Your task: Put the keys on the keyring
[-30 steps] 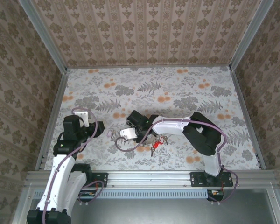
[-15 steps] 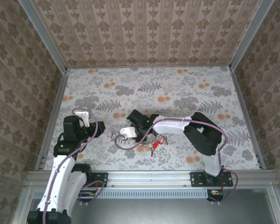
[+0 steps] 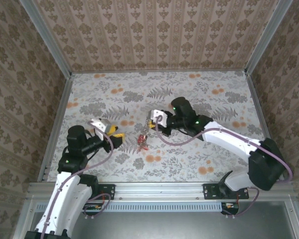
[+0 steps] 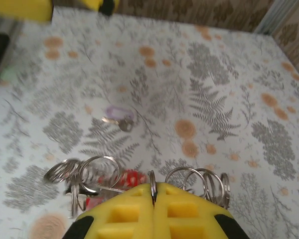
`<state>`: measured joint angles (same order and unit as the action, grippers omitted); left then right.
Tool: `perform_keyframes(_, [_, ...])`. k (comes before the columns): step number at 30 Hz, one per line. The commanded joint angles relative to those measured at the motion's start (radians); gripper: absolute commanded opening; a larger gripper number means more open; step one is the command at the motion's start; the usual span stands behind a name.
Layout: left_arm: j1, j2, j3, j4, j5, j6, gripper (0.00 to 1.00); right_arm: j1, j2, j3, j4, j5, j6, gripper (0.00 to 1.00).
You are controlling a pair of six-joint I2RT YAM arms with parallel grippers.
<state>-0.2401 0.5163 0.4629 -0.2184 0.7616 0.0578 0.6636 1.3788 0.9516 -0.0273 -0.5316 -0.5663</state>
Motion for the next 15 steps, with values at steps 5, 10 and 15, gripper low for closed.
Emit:
perform_keyframes(5, [-0.252,0.108,0.096,0.037,0.006,0.276,0.54,-0.022,-0.147,-0.073,0.191,-0.267,0.163,0.0])
perform_keyframes(10, [-0.381,0.21,0.171,0.025,-0.099,0.372,0.49,-0.021,-0.19,-0.089,0.228,-0.317,0.192,0.0])
perform_keyframes(15, [-0.447,0.26,0.212,0.069,-0.144,0.405,0.4,-0.021,-0.208,-0.095,0.227,-0.338,0.202,0.0])
